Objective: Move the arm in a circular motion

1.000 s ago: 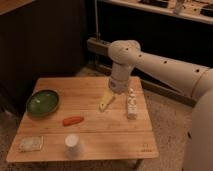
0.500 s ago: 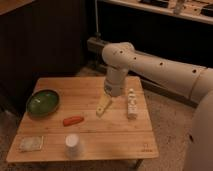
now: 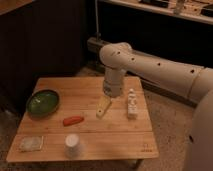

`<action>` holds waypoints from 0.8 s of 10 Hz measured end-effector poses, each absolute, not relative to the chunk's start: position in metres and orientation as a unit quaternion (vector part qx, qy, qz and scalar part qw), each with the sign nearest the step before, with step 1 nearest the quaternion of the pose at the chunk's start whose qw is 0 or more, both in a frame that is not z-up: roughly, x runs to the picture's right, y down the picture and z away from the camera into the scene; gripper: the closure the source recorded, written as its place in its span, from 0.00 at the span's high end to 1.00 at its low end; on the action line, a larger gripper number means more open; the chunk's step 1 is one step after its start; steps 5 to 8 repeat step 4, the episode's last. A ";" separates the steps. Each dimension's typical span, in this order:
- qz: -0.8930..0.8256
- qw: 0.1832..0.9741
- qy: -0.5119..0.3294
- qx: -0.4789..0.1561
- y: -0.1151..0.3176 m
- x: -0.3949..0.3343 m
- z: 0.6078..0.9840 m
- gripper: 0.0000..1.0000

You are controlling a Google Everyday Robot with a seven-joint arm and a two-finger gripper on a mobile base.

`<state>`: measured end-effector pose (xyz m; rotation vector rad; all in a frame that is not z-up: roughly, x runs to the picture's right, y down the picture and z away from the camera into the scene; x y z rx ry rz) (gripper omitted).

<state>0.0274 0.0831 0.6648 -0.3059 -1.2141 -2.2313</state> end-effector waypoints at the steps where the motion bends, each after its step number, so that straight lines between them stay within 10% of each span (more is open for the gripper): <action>1: -0.838 0.279 -0.455 -0.113 0.082 0.023 0.665 1.00; 8: -0.845 0.259 -0.455 -0.110 0.080 0.022 0.666 1.00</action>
